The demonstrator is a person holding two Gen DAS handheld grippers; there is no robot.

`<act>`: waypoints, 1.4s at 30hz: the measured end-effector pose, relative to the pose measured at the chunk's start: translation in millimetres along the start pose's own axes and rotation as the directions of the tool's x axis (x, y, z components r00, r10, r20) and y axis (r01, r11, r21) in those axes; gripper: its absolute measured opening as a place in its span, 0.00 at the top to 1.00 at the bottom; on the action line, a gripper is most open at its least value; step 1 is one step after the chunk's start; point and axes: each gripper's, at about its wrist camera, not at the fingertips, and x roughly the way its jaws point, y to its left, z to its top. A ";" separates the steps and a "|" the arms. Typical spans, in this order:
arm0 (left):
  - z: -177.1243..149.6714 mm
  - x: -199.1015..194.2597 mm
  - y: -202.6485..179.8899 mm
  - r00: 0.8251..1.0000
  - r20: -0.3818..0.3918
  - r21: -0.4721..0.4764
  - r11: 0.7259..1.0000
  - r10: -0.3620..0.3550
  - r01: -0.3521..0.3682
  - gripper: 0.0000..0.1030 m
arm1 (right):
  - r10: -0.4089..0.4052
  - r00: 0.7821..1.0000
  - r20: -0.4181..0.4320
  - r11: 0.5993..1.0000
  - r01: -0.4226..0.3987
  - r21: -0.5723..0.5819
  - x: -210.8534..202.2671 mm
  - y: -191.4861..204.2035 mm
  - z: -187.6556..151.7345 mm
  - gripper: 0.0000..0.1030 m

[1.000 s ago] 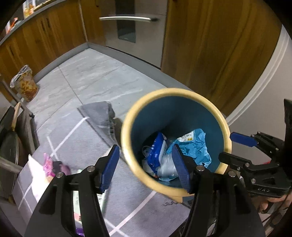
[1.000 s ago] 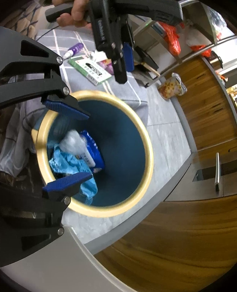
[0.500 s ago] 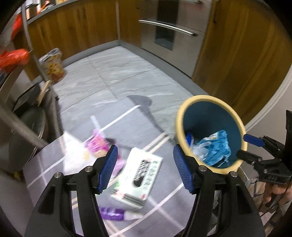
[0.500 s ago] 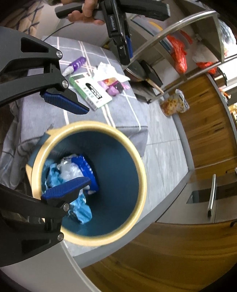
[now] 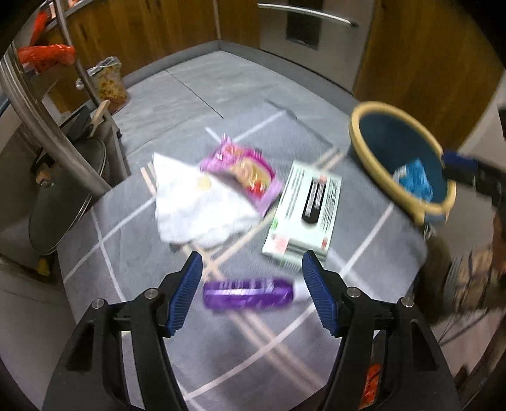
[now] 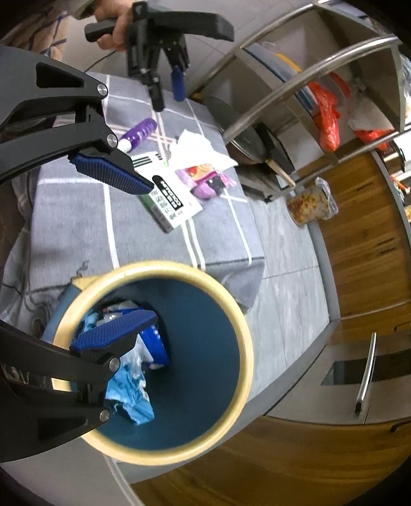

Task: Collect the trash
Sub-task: 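Move both grippers back over the mat toward the pink snack wrapper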

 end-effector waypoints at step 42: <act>-43.8 49.5 -36.4 0.990 -0.086 0.396 0.916 0.110 -0.067 0.51 | 0.085 0.988 -0.129 0.975 -0.109 -0.194 109.5 108.7 43.0 0.27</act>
